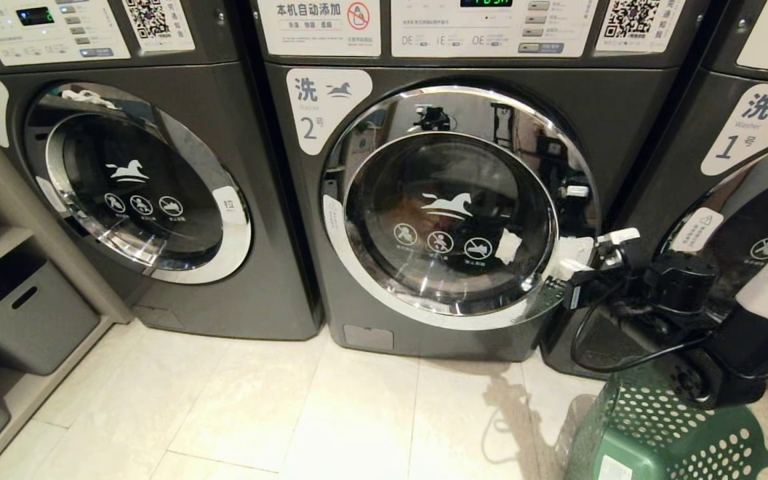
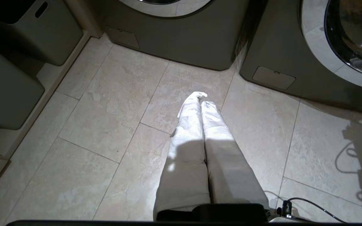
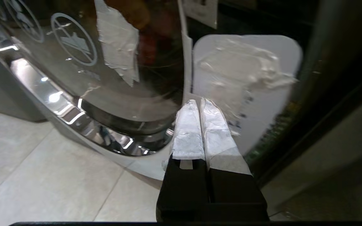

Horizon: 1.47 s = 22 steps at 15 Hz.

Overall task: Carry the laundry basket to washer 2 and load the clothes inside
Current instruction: Close the washing machine door with the left hand, then press the washing machine door tightly with the right hand

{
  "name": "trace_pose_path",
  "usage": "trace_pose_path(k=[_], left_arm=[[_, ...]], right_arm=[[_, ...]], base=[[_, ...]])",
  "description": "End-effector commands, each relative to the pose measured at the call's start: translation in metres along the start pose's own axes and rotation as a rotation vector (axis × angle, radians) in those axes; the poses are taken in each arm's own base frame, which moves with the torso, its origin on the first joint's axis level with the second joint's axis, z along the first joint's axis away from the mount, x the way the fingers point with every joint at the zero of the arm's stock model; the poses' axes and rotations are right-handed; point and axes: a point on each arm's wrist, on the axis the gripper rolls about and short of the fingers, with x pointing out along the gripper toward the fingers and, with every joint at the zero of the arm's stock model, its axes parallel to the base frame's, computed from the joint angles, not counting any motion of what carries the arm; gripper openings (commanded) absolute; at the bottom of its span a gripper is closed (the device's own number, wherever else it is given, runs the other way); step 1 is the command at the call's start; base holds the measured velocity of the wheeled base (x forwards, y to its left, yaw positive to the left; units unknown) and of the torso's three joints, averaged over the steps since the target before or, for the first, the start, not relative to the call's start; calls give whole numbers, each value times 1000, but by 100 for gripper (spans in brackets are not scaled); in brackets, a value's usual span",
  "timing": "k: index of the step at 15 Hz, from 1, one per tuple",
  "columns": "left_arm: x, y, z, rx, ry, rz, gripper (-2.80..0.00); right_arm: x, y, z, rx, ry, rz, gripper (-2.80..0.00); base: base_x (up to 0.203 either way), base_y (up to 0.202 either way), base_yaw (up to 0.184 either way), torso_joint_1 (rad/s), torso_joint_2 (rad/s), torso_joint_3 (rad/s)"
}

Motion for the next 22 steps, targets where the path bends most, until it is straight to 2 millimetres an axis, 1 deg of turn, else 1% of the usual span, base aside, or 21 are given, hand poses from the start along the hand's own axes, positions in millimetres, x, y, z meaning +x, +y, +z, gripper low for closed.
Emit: trace_pose_path(k=[1, 4, 7, 9, 14, 18, 20, 22], left_arm=[[2, -1, -1, 2, 6, 3, -280], [2, -1, -1, 4, 6, 2, -280], [1, 0, -2, 1, 4, 6, -280], [-1, 1, -2, 2, 3, 7, -280], [0, 0, -2, 4, 6, 12, -280], [0, 1, -2, 2, 4, 12, -280], [0, 1, -2, 3, 4, 12, -280], [0, 1, -2, 3, 4, 12, -280]], right_arm=[[1, -18, 4, -18, -21, -43, -280], [5, -30, 7, -22, -42, -65, -280], [18, -32, 8, -26, -70, -59, -280], [22, -29, 10, -25, -63, -1, -280], [37, -32, 22, -29, -88, 24, -280], [57, -37, 33, -35, -106, 14, -280], [68, -40, 34, -38, -109, 11, -280], [79, -42, 28, -39, -101, 6, -280]], base=[[0, 0, 0, 0, 0, 0], [0, 0, 0, 0, 0, 0], [0, 0, 0, 0, 0, 0], [0, 0, 0, 0, 0, 0], [0, 0, 0, 0, 0, 0], [0, 0, 0, 0, 0, 0], [0, 0, 0, 0, 0, 0], [0, 0, 0, 0, 0, 0]])
